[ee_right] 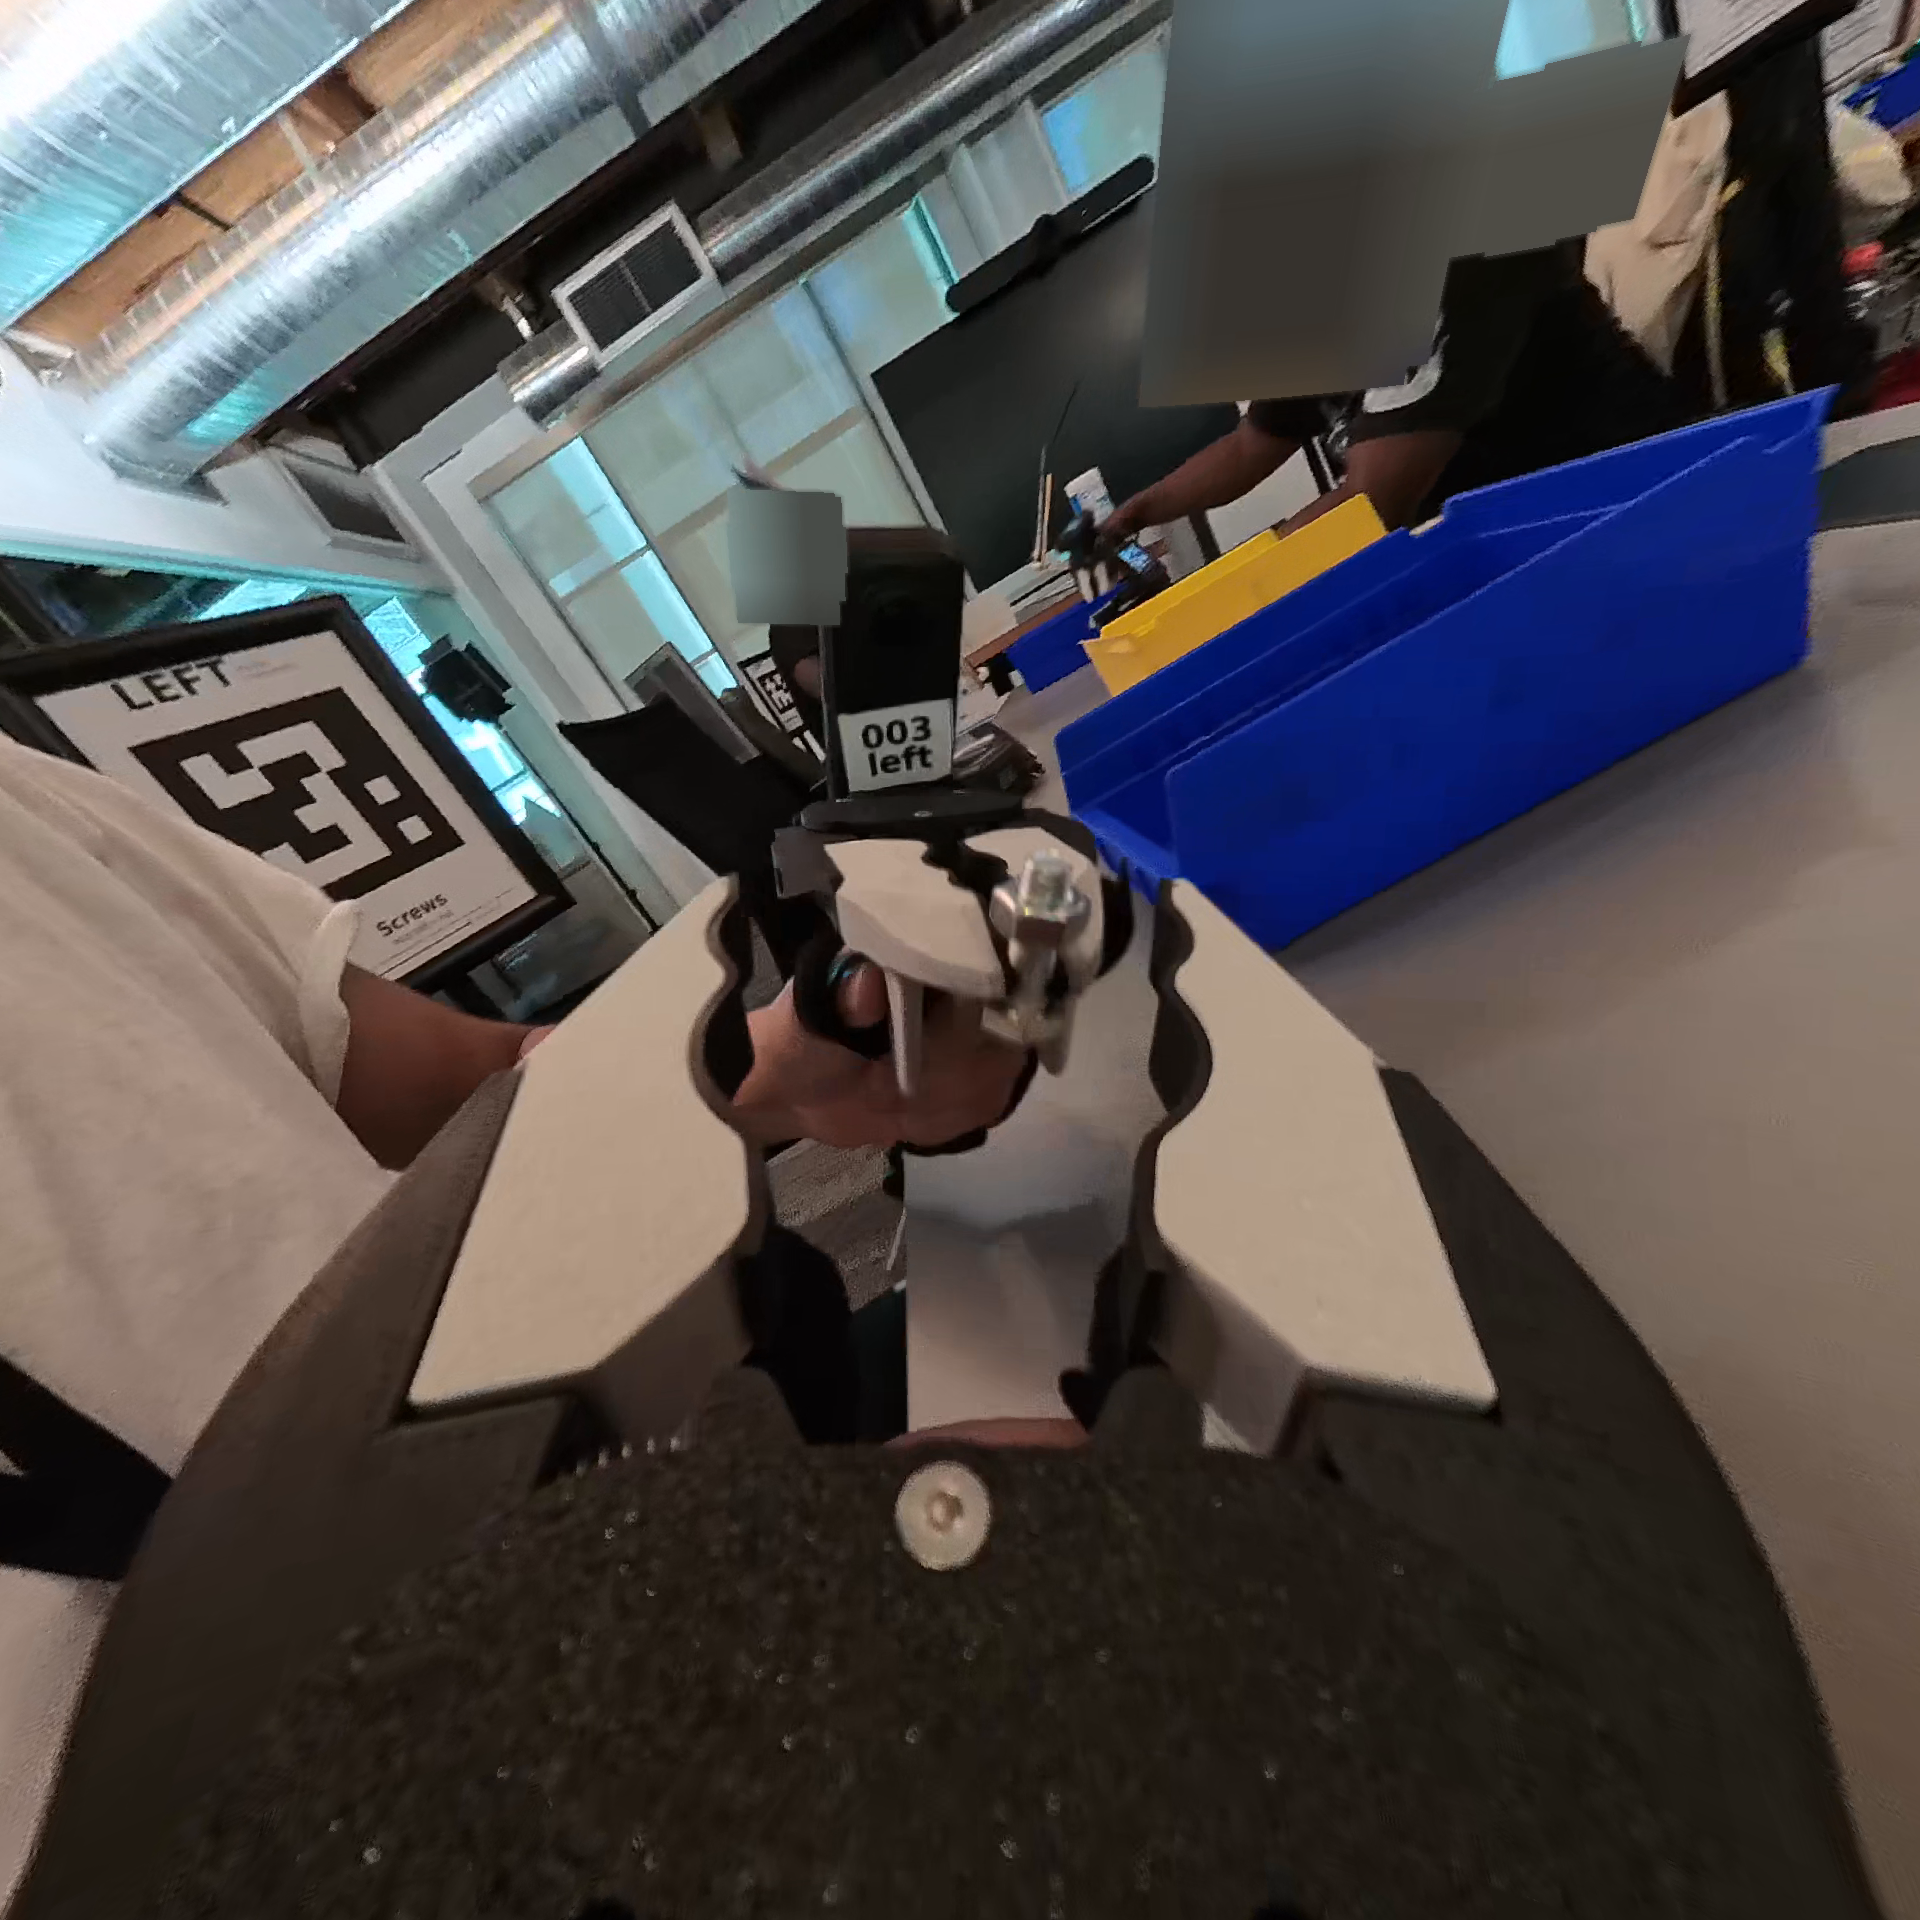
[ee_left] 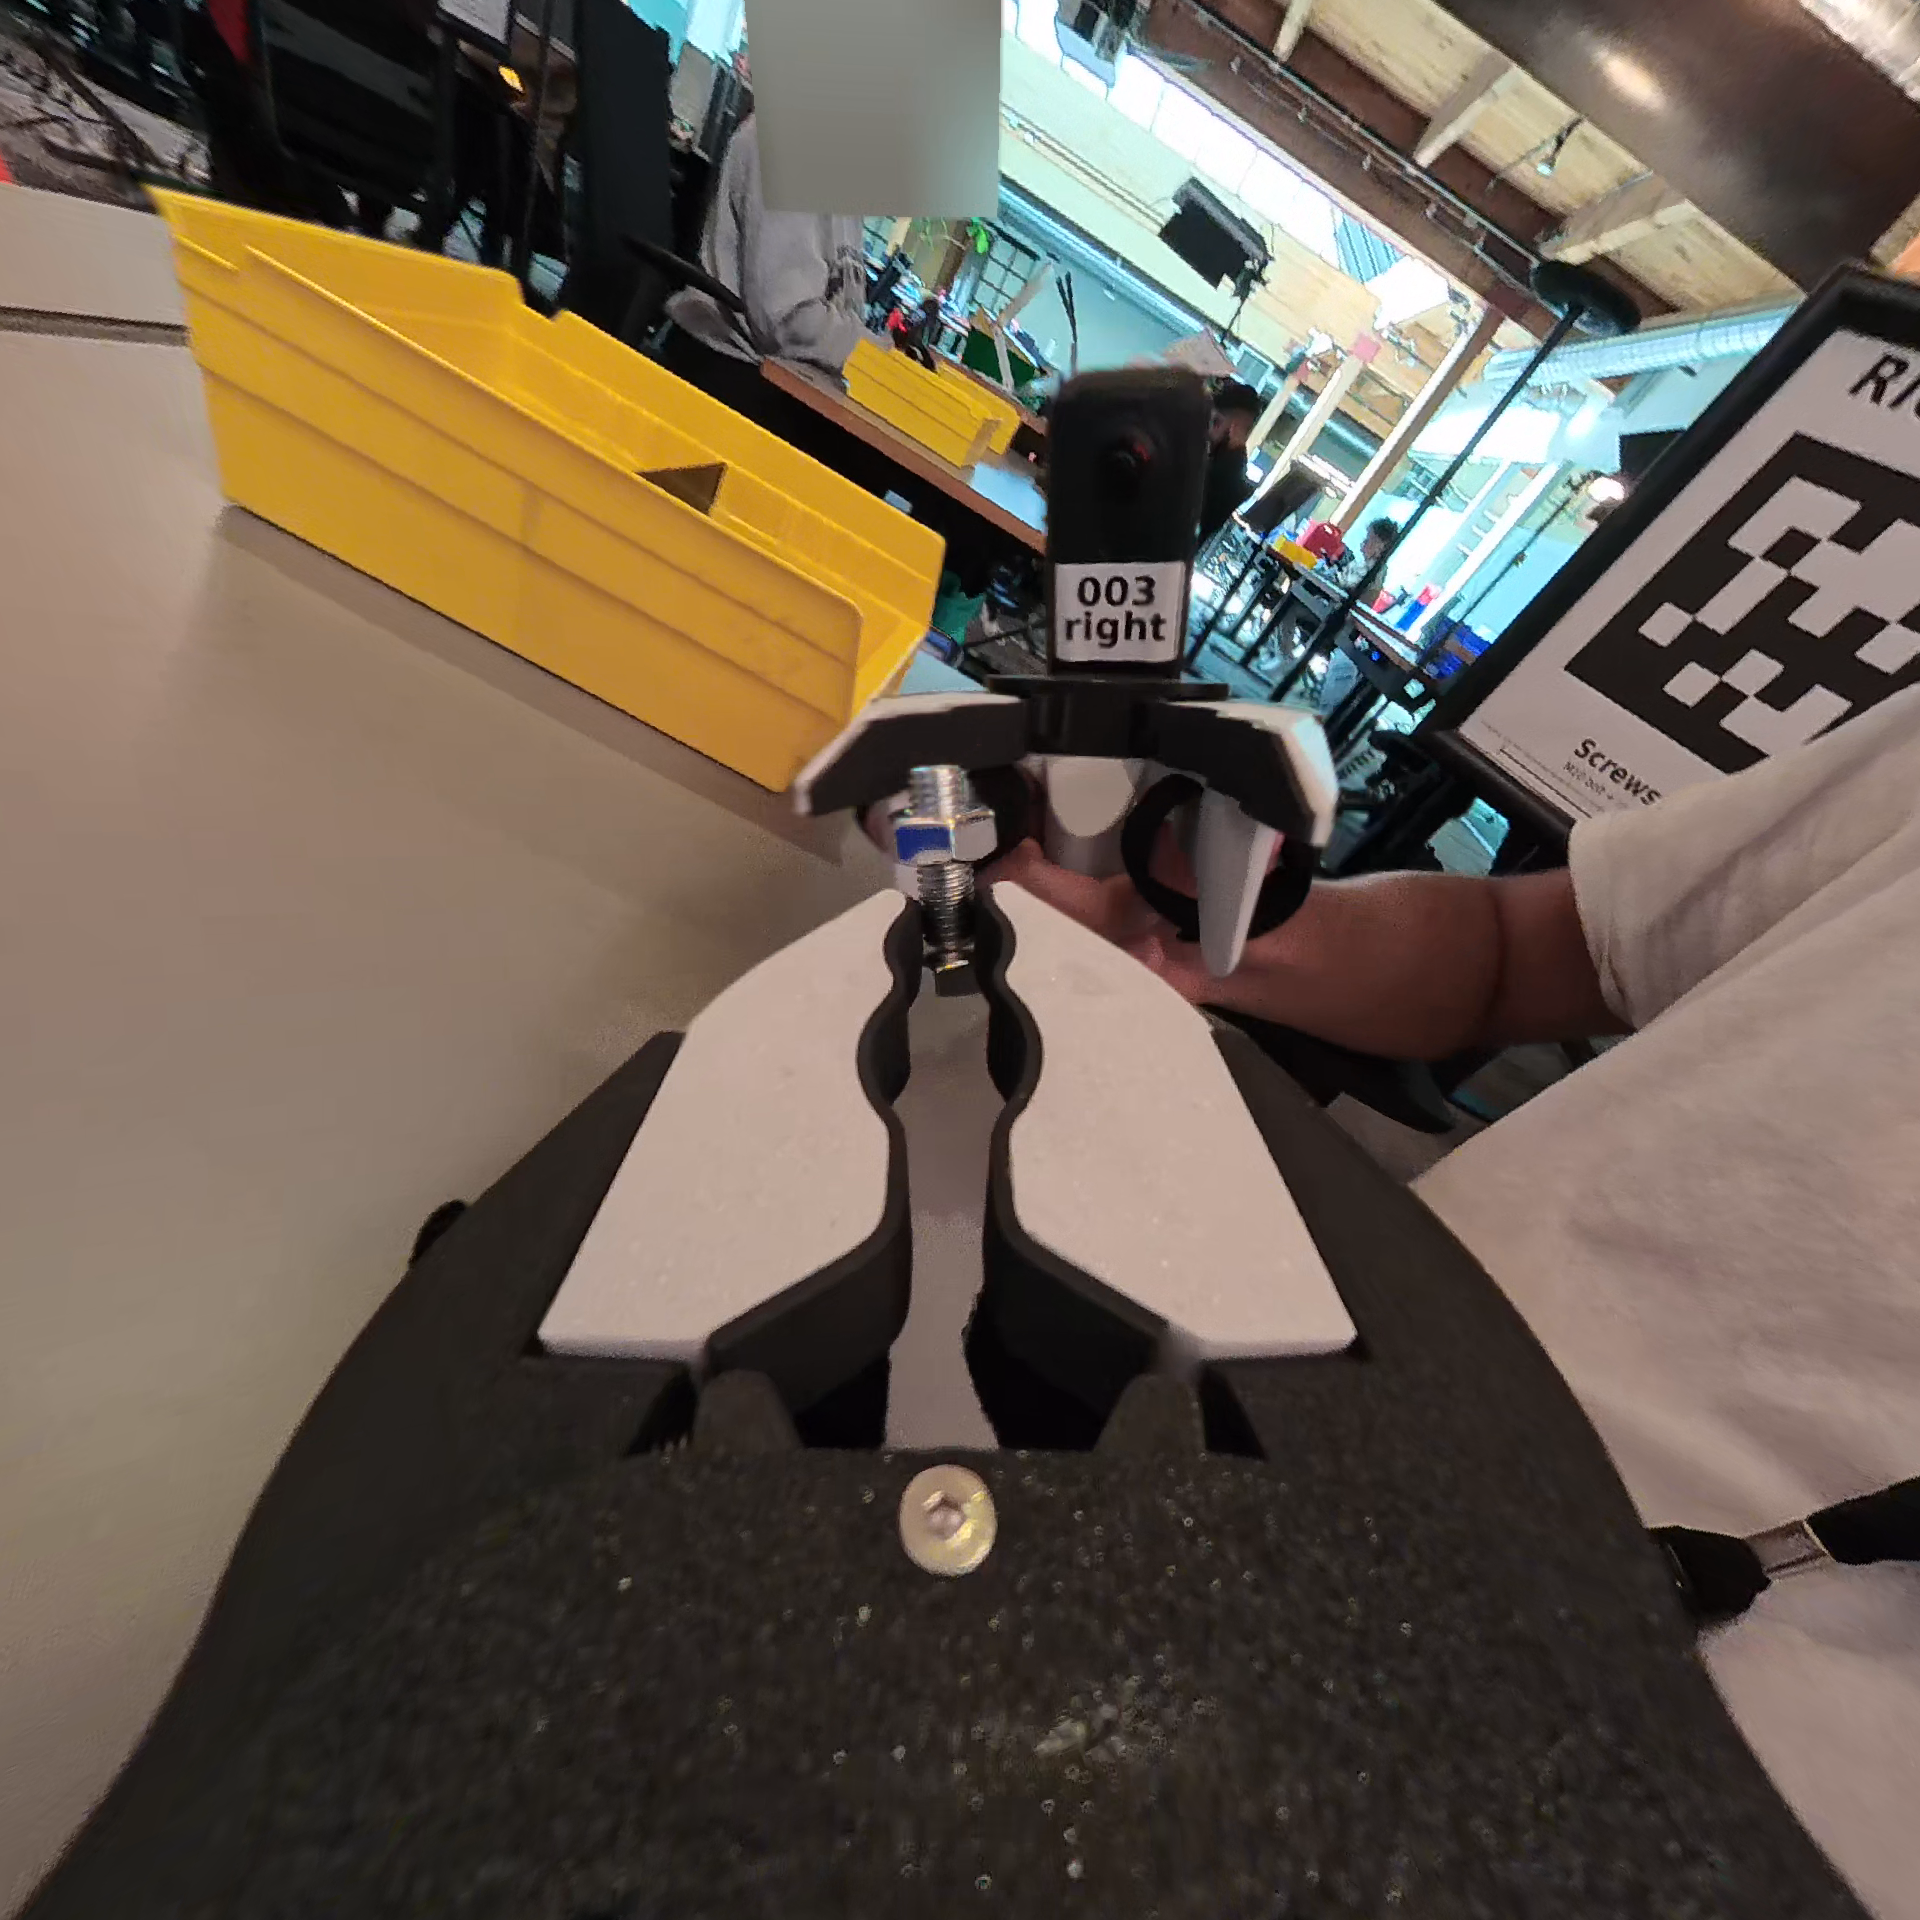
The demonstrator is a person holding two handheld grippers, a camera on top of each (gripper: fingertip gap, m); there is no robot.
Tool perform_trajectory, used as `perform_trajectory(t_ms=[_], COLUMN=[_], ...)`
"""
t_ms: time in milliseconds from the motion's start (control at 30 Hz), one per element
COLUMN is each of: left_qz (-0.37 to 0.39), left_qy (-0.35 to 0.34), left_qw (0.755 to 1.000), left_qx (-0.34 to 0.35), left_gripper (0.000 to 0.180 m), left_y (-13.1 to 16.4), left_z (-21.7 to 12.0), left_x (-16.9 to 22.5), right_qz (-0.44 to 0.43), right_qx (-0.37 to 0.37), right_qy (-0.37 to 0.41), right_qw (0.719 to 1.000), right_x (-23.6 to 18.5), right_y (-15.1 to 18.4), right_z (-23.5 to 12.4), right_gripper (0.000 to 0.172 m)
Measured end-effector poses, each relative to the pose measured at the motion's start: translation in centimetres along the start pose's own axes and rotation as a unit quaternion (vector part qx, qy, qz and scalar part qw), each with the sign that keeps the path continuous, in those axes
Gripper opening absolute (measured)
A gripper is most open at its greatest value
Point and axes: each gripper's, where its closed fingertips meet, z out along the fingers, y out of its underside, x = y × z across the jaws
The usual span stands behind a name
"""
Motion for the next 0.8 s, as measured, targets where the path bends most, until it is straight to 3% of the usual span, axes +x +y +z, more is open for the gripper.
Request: perform_trajectory(t_ms=[133, 367, 533, 700, 800], left_qz=[-0.011, 0.024, 0.001, 0.007, 0.015], left_qy=[-0.016, -0.002, -0.011, 0.010, 0.005], left_qw=[1.000, 0.999, 1.000, 1.000, 0.999], left_qx=[0.011, -0.024, -0.002, -0.021, -0.030], left_gripper=[0.009, 0.009, 0.009, 0.009, 0.009], left_y=[-0.3, 0.8, 0.4, 1.1, 1.4], left_z=[-1.3, 0.4, -0.8, 0.5, 0.8], left_x=[-1.0, 0.4, -0.4, 0.7, 0.6], right_qz=[0.006, 0.017, 0.028, 0.013, 0.004], right_qx=[-0.003, -0.013, 0.007, -0.010, -0.014], right_qy=[-0.013, -0.038, -0.031, -0.040, -0.035], right_qw=[1.000, 0.999, 0.999, 0.999, 0.999], right_x=[-0.3, -1.1, -0.4, -1.4, -0.9], right_y=[0.4, 1.1, 0.8, 1.9, 1.7], right_z=[-0.3, 1.6, -0.2, 1.4, 1.0], right_gripper=[0.066, 0.075, 0.057, 0.071, 0.070])
